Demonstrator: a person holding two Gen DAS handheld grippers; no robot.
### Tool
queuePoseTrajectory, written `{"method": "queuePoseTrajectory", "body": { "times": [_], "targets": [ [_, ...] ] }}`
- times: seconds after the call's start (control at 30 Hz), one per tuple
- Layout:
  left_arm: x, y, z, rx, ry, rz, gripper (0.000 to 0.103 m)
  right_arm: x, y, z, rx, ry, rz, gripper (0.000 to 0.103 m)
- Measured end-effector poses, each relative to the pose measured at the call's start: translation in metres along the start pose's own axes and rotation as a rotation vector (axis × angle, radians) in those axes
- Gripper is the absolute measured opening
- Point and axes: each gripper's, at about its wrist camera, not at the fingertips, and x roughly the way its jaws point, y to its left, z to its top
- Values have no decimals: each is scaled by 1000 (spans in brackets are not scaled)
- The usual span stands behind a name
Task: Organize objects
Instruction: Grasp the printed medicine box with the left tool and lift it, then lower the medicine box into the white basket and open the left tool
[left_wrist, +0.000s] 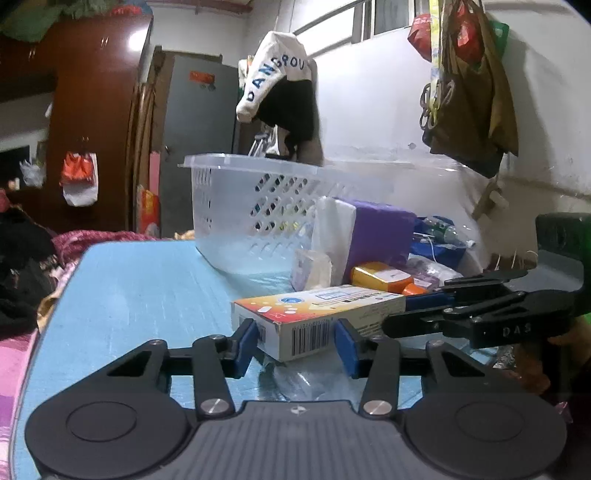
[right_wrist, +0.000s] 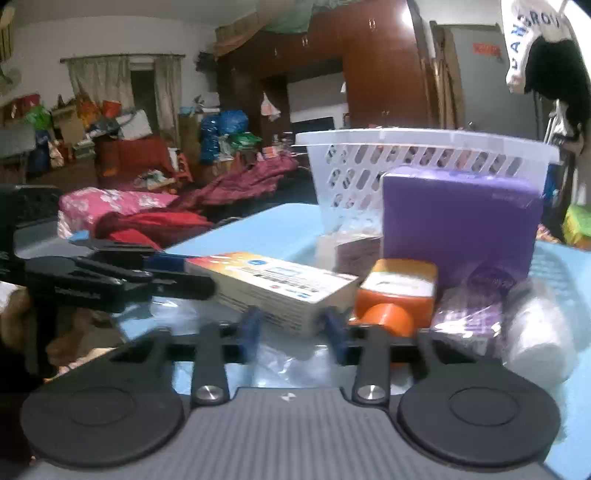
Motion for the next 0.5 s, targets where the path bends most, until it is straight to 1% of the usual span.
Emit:
{"method": "queuePoseTrajectory", "body": {
  "times": [0.07, 0.27, 0.33, 0.4, 0.5],
  "targets": [
    [-7, -5, 3, 14, -22, 8, 50, -5, 1, 1, 1, -25, 8, 36],
    [-27, -27, 19, 72, -103, 28, 50, -30, 11, 11, -61, -106, -18, 35],
    [-24, -34, 31, 77, -115, 20, 50, -37, 12, 15, -80, -125, -38, 35],
    [-17, -43, 44, 103, -131, 19, 50, -43, 7, 23, -87, -138, -62, 35],
    [0, -51, 76, 126, -148, 5, 50, -50, -11, 44, -95, -167, -102, 35]
  ]
}}
